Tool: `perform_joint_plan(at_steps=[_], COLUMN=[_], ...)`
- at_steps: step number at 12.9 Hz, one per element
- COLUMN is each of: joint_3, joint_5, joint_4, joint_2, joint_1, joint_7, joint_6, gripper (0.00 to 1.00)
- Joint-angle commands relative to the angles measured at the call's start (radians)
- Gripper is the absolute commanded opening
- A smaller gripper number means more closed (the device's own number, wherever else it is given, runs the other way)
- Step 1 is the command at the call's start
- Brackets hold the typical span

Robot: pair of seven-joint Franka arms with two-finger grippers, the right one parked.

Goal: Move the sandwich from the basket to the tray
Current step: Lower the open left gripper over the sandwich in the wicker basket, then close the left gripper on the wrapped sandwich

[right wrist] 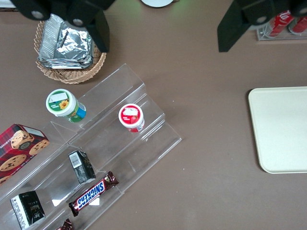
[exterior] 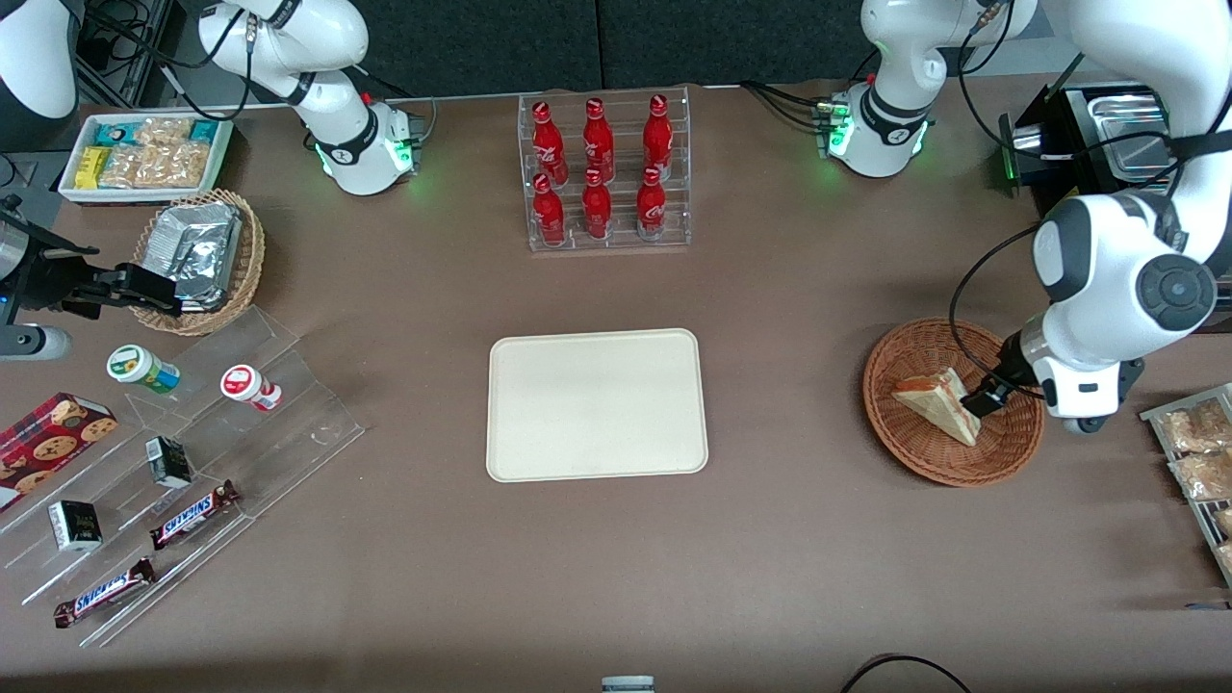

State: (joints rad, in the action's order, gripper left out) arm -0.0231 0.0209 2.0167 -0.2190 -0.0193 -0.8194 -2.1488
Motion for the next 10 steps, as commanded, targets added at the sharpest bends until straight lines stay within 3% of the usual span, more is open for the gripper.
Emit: perform_joint_plan(at_steps=[1, 10], joint_3=[0.003, 0.005], joint_5=[-0.010, -0.012], joint_4=[-0.001, 0.016], joint_2=[-0.034, -0.148], joint_1=[0.001, -0.002], joint_7=[-0.018, -0.037], joint_6=[-0.028, -0.121], gripper=[1.00, 1.00])
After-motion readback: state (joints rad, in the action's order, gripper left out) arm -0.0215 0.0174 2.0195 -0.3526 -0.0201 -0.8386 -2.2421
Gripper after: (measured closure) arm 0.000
